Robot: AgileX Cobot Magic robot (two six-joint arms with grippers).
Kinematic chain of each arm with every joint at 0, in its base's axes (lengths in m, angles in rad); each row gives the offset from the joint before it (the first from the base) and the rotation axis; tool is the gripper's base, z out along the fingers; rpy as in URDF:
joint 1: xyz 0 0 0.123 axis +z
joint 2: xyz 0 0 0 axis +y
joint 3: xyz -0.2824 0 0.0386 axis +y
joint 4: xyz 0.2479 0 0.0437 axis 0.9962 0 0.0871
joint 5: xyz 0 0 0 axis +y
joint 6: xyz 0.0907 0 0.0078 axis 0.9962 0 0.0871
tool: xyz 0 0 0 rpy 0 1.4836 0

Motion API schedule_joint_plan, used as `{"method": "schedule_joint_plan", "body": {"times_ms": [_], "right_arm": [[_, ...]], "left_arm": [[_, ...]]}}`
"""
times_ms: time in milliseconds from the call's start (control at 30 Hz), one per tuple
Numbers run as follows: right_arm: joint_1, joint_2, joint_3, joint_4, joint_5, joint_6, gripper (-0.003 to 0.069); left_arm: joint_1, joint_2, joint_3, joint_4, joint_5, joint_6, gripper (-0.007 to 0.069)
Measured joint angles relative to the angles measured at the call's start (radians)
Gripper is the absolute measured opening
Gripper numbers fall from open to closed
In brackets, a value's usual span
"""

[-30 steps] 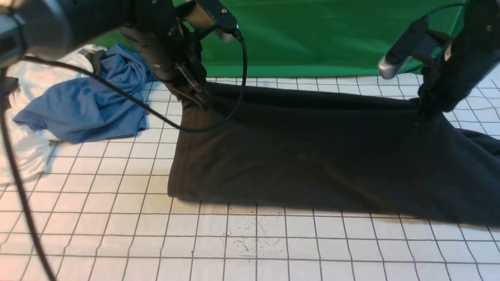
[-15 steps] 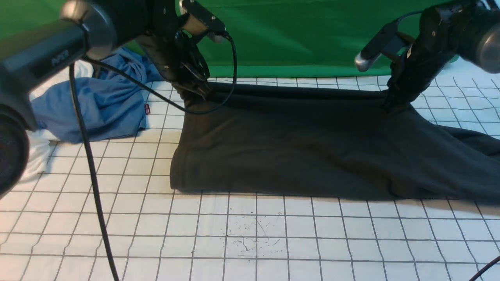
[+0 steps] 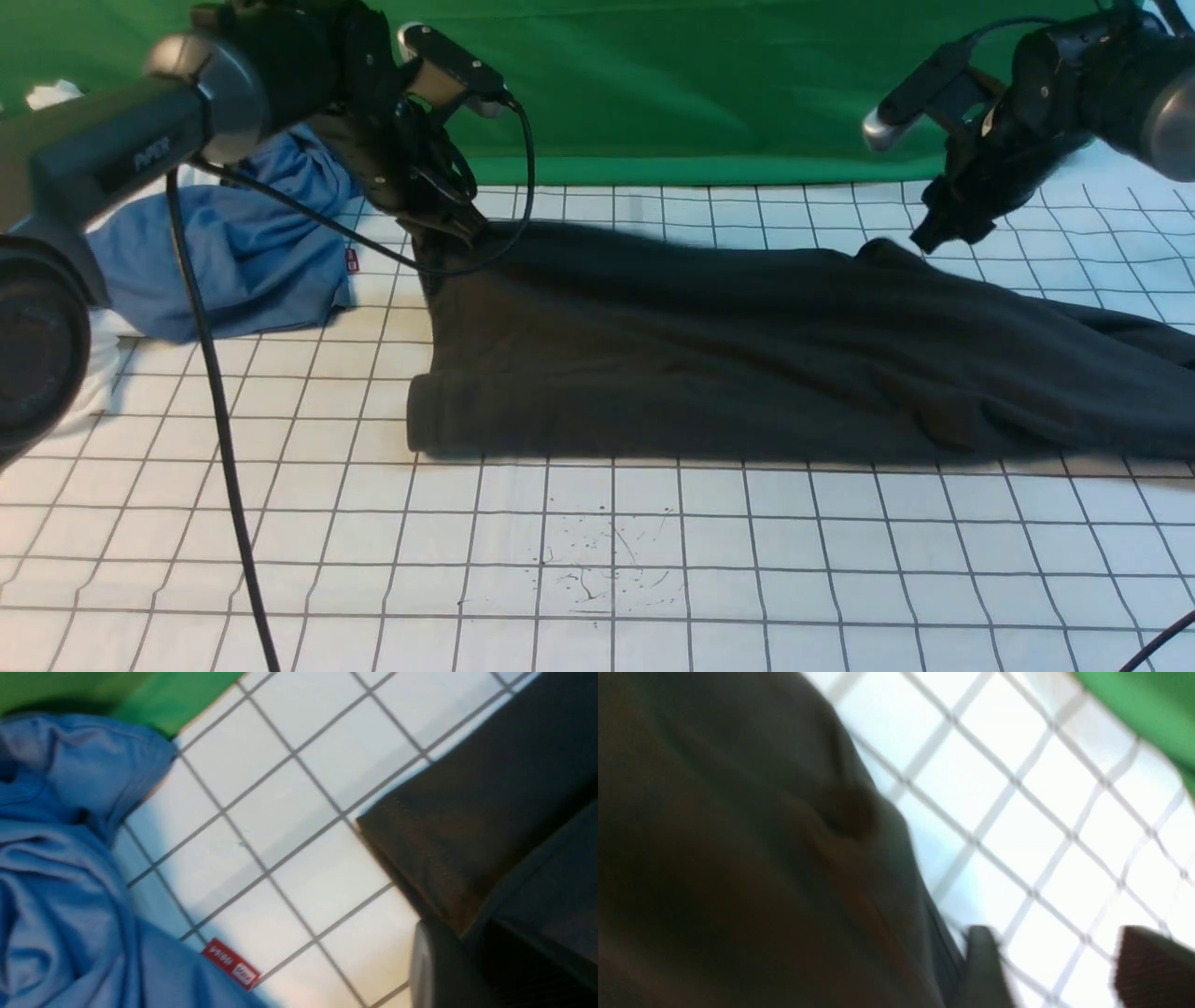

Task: Fold a long-sleeved shirt over a white checkered tablecloth.
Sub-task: 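Fold the black garment in half by bringing its near edge over to the far edge, then pull the folded dark garment lengthwise by its ends to straighten it flat on the table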

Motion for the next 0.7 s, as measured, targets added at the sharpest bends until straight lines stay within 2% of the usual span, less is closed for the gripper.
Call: {"method": "schedule_joint_plan", "body": {"times_ms": [33, 67, 133, 167, 200, 233, 300, 367, 500, 600, 700], "right_arm": [[-0.002, -0.005, -0.012, -0.003, 0.037, 0.001, 0.0489], [-0.003, -0.013, -0.029, -0.007, 0.089, 0.001, 0.0538], [-0.008, -0.037, -0.061, -0.010, 0.182, 0.001, 0.0576], [-0.009, -0.044, -0.070, -0.010, 0.202, 0.001, 0.0580], [-0.020, -0.075, -0.086, -0.010, 0.272, 0.001, 0.0577], [-0.030, -0.096, -0.092, -0.010, 0.304, 0.001, 0.0570], [-0.066, -0.133, -0.095, -0.009, 0.381, 0.014, 0.0554], [-0.115, -0.164, -0.083, -0.009, 0.415, 0.042, 0.0547], [-0.196, -0.219, -0.005, 0.019, 0.430, 0.068, 0.0542], [-0.263, -0.282, 0.138, 0.030, 0.432, 0.068, 0.0541], [-0.291, -0.307, 0.258, 0.032, 0.392, 0.067, 0.0541]], "left_arm": [[0.002, 0.000, -0.008, 0.003, 0.009, -0.001, 0.0162], [0.003, 0.000, -0.018, 0.002, 0.019, -0.001, 0.0197], [0.005, 0.000, -0.050, -0.011, 0.051, -0.001, 0.0289], [0.005, 0.000, -0.059, -0.018, 0.066, -0.001, 0.0307], [0.005, 0.000, -0.101, -0.065, 0.110, -0.002, 0.0375], [0.005, -0.001, -0.120, -0.093, 0.132, -0.002, 0.0410], [0.005, -0.001, -0.162, -0.168, 0.185, -0.002, 0.0460], [0.002, -0.002, -0.192, -0.235, 0.227, -0.002, 0.0479], [-0.008, -0.004, -0.205, -0.262, 0.264, -0.002, 0.0467], [-0.015, -0.001, -0.205, -0.262, 0.295, -0.001, 0.0428], [-0.015, 0.003, -0.205, -0.262, 0.298, 0.017, 0.0400]]}}
